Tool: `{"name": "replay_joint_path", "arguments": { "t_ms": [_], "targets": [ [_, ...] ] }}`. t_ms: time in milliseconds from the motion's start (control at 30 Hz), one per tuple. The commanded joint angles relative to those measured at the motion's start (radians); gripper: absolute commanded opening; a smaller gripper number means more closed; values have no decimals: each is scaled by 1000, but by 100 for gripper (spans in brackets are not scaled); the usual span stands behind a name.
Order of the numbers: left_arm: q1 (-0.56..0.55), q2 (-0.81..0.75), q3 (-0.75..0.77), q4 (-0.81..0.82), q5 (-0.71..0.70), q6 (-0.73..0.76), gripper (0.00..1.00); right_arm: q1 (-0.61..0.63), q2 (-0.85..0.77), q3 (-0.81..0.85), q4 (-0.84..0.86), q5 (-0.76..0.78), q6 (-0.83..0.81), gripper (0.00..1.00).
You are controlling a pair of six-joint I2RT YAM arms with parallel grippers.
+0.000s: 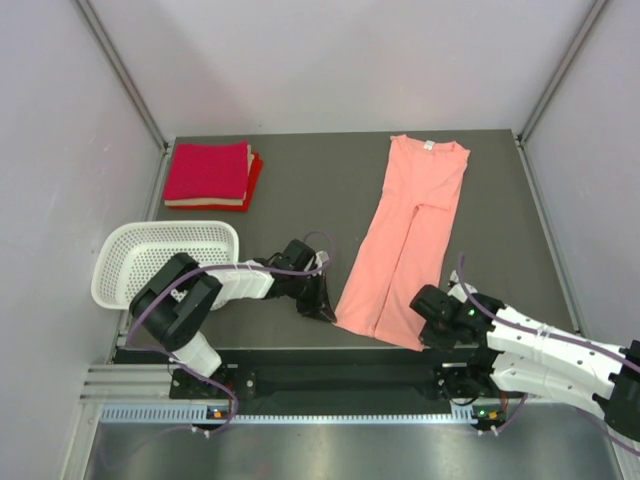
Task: Fold and stack the t-shirts
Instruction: Fold the tshirt
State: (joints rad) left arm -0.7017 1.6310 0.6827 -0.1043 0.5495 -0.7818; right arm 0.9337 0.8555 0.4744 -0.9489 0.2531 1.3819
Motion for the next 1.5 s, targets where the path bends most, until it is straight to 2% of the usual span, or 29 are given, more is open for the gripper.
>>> {"name": "replay_joint_path", "arguments": {
  "t_ms": [0, 233, 500, 667, 900, 1000, 1033, 1067, 1200, 1300, 1467],
  "targets": [
    [-13, -5, -20, -15, -63, 13, 0, 22, -16, 27, -50, 5, -7, 1],
    [-42, -94, -31, -74, -95, -23, 0, 48, 11, 33, -54, -3, -12, 1],
    [-51, -86, 4, -80, -71, -43, 0, 70, 10, 79, -47, 73, -17, 0],
    [-51, -27, 145, -144, -51, -19, 0, 70, 80, 162, -77, 144, -50, 0],
    [-33, 88, 402, -297, -100, 53, 0, 36, 109, 234, -88, 303, -104, 0],
    [-2, 151, 507, -346, -123, 78, 0, -61, 111, 260, -41, 324, -219, 0],
    [7, 183, 558, -356, -122, 81, 0, -129, 109, 263, -18, 324, -259, 0],
    [24, 200, 586, -360, -112, 85, 0, -165, 105, 267, 8, 318, -347, 0],
    [59, 300, 747, -391, -85, 118, 0, -329, 114, 306, 133, 259, -532, 0],
    [91, 398, 894, -371, -21, 118, 0, -432, 155, 337, 222, 213, -644, 0],
    [136, 484, 1012, -256, 29, 90, 0, -562, 234, 363, 386, 146, -802, 0]
  ]
}}
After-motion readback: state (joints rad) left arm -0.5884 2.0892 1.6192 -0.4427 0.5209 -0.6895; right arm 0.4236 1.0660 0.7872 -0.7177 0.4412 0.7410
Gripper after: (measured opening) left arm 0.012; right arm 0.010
